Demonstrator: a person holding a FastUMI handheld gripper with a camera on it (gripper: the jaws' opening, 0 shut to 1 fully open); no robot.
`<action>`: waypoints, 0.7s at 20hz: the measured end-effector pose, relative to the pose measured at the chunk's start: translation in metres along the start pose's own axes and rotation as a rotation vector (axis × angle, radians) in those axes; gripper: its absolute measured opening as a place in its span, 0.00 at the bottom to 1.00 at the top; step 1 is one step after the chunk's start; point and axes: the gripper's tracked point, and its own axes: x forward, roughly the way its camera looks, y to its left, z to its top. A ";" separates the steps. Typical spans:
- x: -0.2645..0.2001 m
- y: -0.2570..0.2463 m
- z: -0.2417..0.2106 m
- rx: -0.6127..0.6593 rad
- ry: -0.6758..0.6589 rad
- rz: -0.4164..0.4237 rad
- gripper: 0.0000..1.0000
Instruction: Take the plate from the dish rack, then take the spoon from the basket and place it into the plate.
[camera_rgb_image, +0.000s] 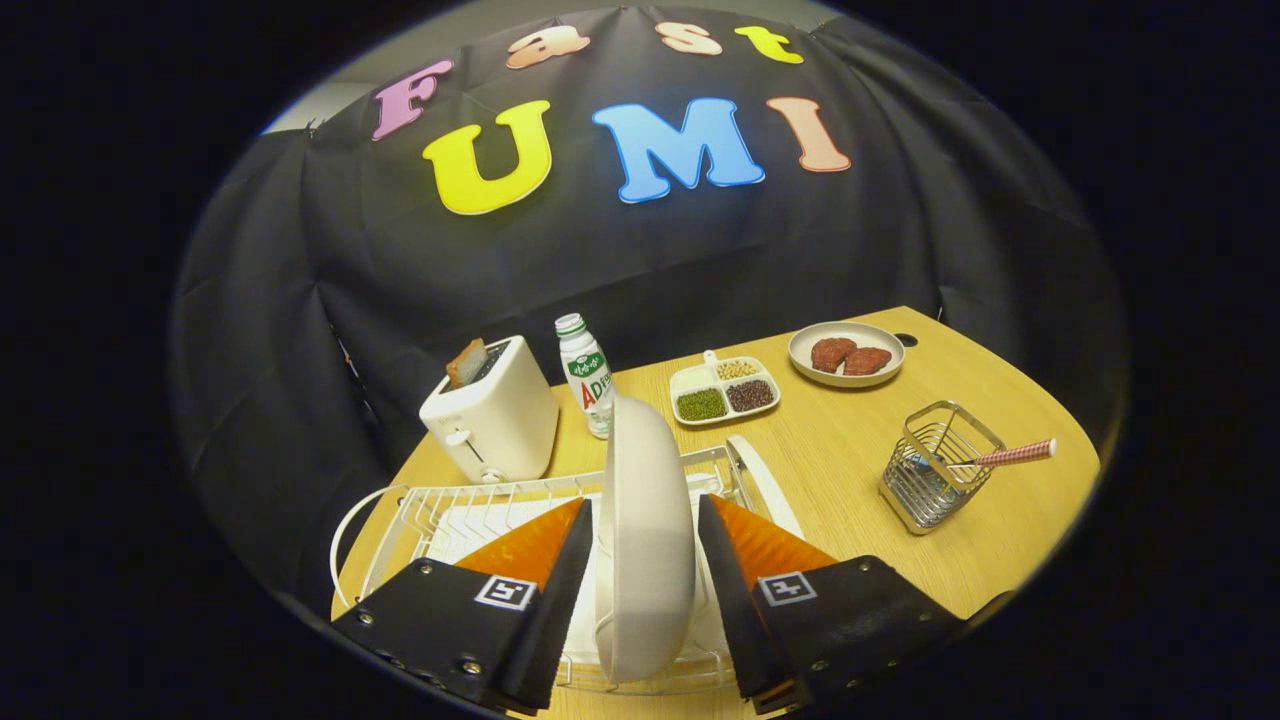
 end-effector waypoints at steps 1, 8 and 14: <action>-0.003 0.003 0.001 0.000 0.007 0.007 0.66; 0.002 0.001 -0.001 -0.121 0.046 -0.112 0.34; -0.011 -0.005 0.027 -0.230 -0.001 -0.269 0.27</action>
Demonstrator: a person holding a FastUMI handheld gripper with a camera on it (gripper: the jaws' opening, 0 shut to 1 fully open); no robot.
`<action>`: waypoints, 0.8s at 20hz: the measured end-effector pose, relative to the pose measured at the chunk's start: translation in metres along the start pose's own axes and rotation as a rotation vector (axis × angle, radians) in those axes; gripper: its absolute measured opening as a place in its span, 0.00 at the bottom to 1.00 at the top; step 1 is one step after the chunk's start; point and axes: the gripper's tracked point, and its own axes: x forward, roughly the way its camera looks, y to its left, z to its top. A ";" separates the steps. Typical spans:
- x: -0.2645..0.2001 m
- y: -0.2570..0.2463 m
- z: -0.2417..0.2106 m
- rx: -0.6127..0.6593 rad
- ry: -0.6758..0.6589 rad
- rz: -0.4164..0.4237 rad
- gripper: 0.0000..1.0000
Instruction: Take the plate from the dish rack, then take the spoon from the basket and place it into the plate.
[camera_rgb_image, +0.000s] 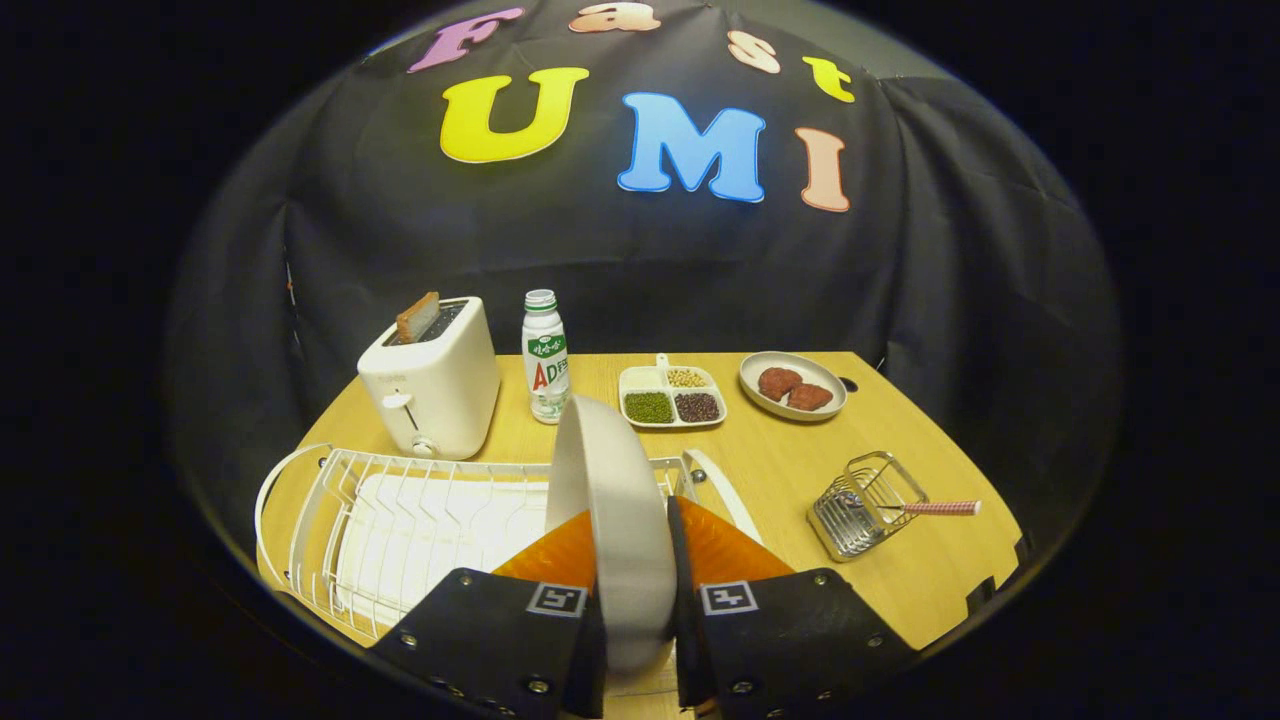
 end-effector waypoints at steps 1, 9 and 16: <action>-0.002 -0.002 0.004 -0.013 -0.010 -0.017 0.27; -0.016 -0.005 0.031 -0.145 -0.077 -0.090 0.22; -0.063 -0.028 0.049 -0.121 -0.124 -0.127 0.22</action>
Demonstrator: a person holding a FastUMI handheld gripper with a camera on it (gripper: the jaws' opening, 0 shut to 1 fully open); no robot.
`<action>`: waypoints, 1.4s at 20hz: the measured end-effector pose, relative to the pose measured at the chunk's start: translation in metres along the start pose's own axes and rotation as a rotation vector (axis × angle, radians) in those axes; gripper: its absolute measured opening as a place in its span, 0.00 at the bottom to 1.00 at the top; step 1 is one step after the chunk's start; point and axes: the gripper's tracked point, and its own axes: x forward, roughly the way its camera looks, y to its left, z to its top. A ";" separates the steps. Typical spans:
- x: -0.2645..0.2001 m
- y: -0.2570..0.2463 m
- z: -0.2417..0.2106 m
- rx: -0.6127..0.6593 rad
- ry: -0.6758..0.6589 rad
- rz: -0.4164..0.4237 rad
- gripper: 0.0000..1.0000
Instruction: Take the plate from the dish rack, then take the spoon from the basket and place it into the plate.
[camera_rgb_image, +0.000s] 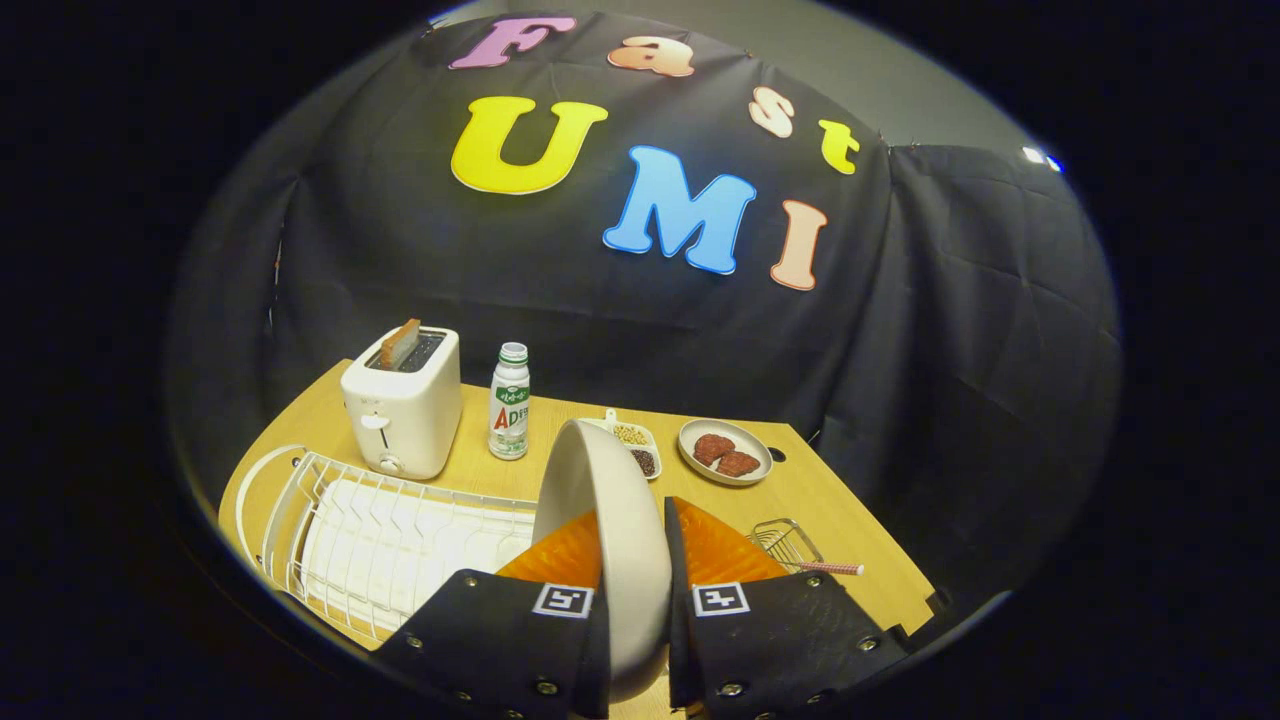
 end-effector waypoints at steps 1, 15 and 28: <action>-0.010 -0.005 -0.001 0.003 -0.002 -0.004 0.22; -0.121 -0.034 -0.123 0.021 0.109 0.172 0.22; -0.108 -0.018 -0.220 0.353 0.302 0.342 0.22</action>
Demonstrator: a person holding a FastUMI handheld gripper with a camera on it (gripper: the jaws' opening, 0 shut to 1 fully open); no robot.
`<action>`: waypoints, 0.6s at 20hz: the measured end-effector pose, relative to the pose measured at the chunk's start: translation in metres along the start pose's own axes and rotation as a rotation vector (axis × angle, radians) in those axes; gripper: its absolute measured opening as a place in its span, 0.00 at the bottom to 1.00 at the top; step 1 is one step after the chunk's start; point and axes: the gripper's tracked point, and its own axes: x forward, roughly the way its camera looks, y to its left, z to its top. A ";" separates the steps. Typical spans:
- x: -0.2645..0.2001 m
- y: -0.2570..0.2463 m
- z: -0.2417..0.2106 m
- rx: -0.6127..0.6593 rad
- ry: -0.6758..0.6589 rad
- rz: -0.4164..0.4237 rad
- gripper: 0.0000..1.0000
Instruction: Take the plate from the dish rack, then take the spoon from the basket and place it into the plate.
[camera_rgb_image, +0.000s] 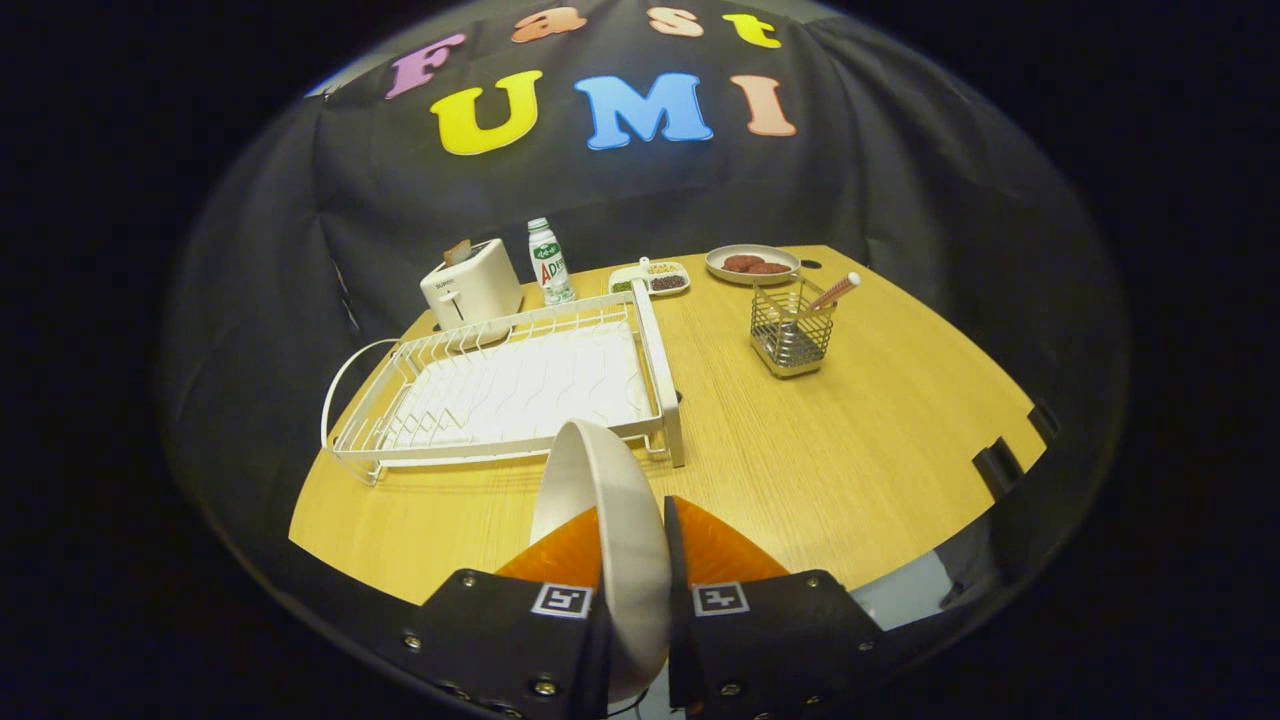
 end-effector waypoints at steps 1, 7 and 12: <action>0.004 0.002 -0.004 0.036 0.011 0.022 0.22; 0.020 0.010 -0.012 0.191 0.031 0.091 0.25; 0.023 0.001 -0.014 0.211 0.022 0.079 0.31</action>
